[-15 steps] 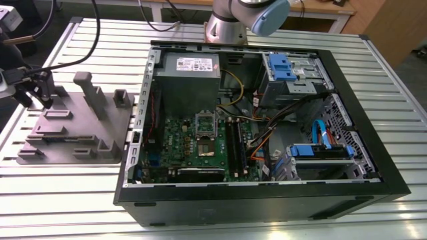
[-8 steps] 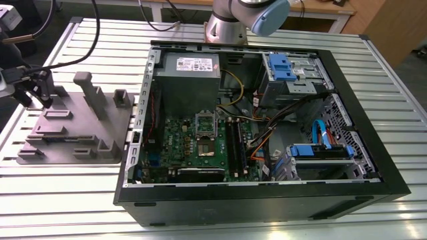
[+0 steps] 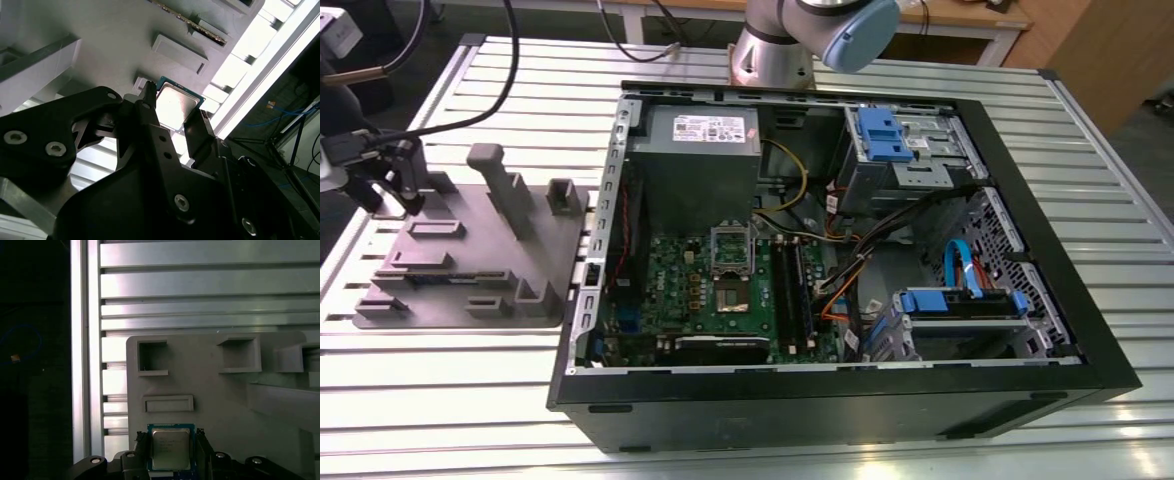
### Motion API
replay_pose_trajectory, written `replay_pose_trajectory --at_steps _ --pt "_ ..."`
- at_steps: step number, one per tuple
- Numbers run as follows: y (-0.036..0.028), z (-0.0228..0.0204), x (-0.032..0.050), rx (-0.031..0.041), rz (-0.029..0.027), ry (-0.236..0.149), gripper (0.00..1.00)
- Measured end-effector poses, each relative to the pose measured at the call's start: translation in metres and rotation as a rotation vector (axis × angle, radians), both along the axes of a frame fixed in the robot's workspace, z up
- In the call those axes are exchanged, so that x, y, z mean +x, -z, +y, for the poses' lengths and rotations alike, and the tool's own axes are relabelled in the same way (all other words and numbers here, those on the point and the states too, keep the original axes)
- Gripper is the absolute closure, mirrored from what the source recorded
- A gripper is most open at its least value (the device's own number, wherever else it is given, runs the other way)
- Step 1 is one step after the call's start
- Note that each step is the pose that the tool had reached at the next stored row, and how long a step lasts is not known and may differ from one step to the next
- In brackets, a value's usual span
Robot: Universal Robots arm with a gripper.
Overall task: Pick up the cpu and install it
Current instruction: 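Pick up the cpu and move it towards the insertion slot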
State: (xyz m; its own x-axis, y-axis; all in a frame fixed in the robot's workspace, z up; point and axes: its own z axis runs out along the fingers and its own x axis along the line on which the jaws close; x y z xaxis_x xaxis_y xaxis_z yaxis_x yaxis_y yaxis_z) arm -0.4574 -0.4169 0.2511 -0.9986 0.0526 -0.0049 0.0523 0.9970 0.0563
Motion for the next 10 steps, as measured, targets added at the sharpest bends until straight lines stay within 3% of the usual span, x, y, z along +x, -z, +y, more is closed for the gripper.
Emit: replay_pose_trajectory --at_steps 10 --pt "-0.0031 0.0000 0.0000 0.0000 -0.0001 0.000 0.53"
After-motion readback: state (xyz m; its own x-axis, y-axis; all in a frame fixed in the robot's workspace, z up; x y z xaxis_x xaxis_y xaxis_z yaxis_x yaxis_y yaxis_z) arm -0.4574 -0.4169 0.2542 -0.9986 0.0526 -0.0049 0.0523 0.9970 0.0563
